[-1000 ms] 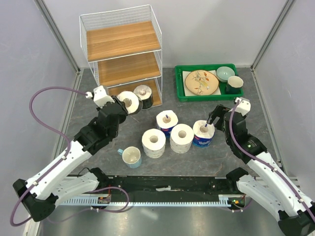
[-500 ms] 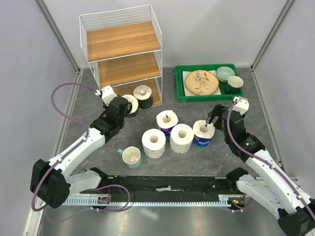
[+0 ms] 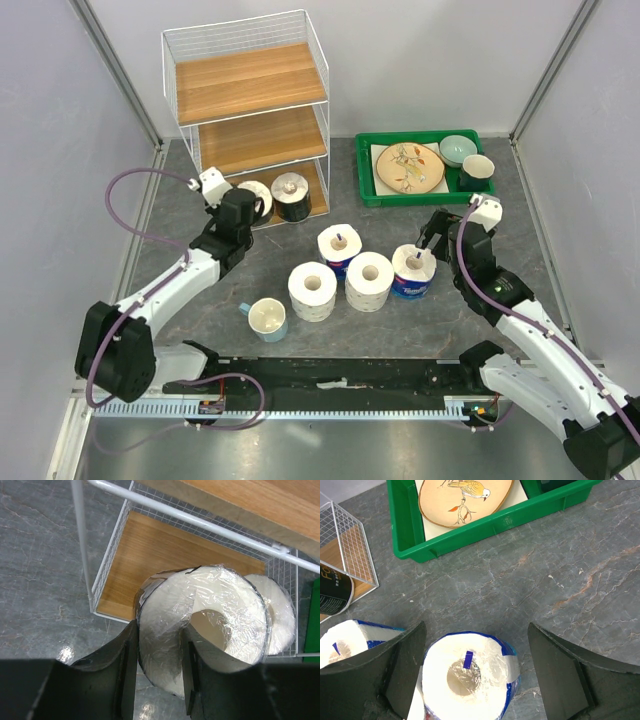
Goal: Place and organize the paper towels onto the shelf
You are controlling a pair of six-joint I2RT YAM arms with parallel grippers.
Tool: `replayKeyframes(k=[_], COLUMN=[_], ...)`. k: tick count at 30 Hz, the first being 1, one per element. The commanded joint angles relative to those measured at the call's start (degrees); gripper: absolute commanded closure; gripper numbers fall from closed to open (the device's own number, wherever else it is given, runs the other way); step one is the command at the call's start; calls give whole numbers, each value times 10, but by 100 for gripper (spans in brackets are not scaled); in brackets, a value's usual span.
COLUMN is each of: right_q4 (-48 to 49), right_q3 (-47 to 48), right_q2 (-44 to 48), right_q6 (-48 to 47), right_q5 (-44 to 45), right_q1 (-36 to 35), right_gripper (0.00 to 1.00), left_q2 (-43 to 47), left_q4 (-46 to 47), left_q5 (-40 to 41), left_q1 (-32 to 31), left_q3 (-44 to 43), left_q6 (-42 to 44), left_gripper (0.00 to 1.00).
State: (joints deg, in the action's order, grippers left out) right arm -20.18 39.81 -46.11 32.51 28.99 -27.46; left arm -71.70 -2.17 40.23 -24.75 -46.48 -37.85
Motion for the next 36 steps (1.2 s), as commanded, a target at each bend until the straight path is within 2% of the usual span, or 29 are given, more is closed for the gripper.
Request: replayKeyframes(k=[1,10,22,28,31,32,33,36], right_q4=[21,20,21,21,21,21,22,22], right_q3=[1,-4,-11,-11,-9,-8,-7,-4], right_q2=[0,3,4,4,2,1,-1,-6], right_q6=[-7,-9,-8,-8,-10,-10,-11,-13], right_q5=[6,7,5,2,1,2,1,-2], right_q1=[3,7,9,11,12,11,11,12], right_gripper=[9,9,9,9,9,9,9,9], left_q2=[-27,-92,-122,-142,-142,-141,-142,-138], left_q4=[95,124,168,160,144,137,133,118], left_q5=[20,25,53,48,49,49,52,55], left_q1=[2,2,3,3,4,4,4,5], left_q3=[2,-33,-45,-56,-56,-54,-52,-48], left_q6=[7,28,58,53,50,45,43,32], left_gripper=[60,61,60,59,51,38,34,28])
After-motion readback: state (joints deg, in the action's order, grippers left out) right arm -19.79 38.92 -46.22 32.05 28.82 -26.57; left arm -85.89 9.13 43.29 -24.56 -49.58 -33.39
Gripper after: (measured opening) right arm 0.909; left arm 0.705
